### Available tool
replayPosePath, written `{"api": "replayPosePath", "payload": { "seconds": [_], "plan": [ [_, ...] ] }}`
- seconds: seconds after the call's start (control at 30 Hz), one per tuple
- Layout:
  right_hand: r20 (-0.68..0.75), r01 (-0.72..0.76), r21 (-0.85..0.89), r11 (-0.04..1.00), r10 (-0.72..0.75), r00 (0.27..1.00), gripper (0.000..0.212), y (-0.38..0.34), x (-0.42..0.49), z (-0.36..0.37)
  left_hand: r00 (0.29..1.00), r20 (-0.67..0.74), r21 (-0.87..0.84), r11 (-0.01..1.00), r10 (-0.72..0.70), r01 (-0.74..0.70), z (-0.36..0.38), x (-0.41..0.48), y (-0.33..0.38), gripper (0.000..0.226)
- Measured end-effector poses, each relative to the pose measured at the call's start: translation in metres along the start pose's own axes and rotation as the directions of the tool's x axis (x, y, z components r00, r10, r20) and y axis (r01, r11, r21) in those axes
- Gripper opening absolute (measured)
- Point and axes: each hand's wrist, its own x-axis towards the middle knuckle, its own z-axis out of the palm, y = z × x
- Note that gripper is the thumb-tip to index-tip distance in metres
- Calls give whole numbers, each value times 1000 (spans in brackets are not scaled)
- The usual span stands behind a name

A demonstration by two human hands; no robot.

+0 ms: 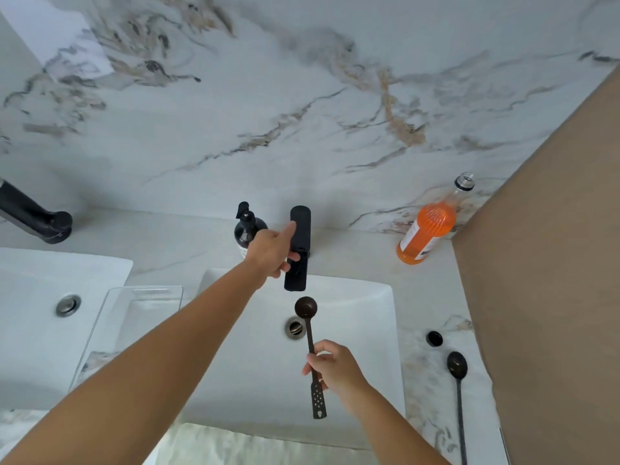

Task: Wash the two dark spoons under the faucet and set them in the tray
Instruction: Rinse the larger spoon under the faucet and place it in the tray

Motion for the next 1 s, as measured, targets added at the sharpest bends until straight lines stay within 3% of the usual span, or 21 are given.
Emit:
{"api": "replayPosePath", "payload": {
  "seconds": [0.2, 0.5, 0.7, 0.77, 0.9, 0.97, 1.0],
  "plan": [
    [15, -5, 74, 997, 4, 1000, 9, 0, 11, 9, 969, 216, -200, 966, -118, 162, 10, 14, -2, 27],
    [22, -5, 63, 998, 4, 1000, 13, -4, 28, 21, 959, 257, -345, 916, -117, 205, 10, 17, 13, 34],
    [38, 2, 47, 999, -4, 999, 13, -2, 31, 22, 951, 286, -316, 926, -115, 207, 6, 20, 10, 39],
    [45, 0, 52, 999, -3, 999, 13, -1, 31, 22, 969, 225, -304, 937, -102, 169, 1, 21, 4, 44],
    [71, -1, 67, 998, -4, 997, 8, 0, 30, 21, 977, -105, -288, 946, -184, 147, -14, 22, -45, 28],
    [81, 0, 68, 998, -6, 997, 9, 0, 30, 22, 954, -143, -235, 945, -265, 228, -14, 16, -79, 19],
    [83, 2, 67, 998, -7, 996, 11, 0, 29, 23, 947, -97, -221, 934, -307, 280, -11, 11, -94, 16]
  ]
}}
